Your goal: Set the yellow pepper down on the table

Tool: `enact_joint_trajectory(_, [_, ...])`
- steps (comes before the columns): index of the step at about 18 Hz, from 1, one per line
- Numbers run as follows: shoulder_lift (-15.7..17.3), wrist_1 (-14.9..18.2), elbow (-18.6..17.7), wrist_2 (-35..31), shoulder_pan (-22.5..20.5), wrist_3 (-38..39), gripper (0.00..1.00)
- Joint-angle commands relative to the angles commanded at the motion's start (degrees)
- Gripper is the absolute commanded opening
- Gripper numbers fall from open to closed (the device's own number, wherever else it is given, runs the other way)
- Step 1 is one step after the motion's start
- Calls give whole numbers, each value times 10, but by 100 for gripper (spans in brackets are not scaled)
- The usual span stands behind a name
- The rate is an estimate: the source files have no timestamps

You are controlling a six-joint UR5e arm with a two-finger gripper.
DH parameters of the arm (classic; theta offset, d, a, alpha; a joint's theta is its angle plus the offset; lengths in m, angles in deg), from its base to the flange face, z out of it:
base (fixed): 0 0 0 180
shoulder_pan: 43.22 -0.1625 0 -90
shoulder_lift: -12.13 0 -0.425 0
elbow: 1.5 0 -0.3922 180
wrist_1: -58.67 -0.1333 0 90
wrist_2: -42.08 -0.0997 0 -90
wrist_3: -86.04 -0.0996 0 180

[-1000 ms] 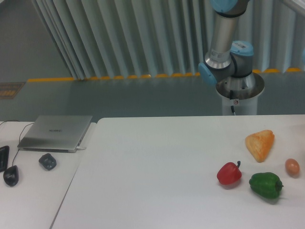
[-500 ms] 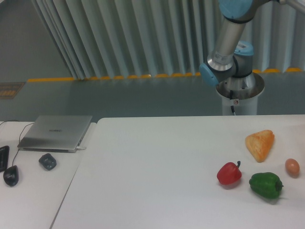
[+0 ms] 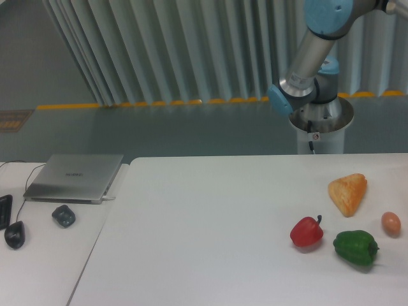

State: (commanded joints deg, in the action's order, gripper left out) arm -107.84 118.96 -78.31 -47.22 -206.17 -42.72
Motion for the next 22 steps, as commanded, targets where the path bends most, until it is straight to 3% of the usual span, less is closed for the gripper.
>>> enact_joint_trajectory(22, [-28, -40, -19, -25, 11, 3, 100])
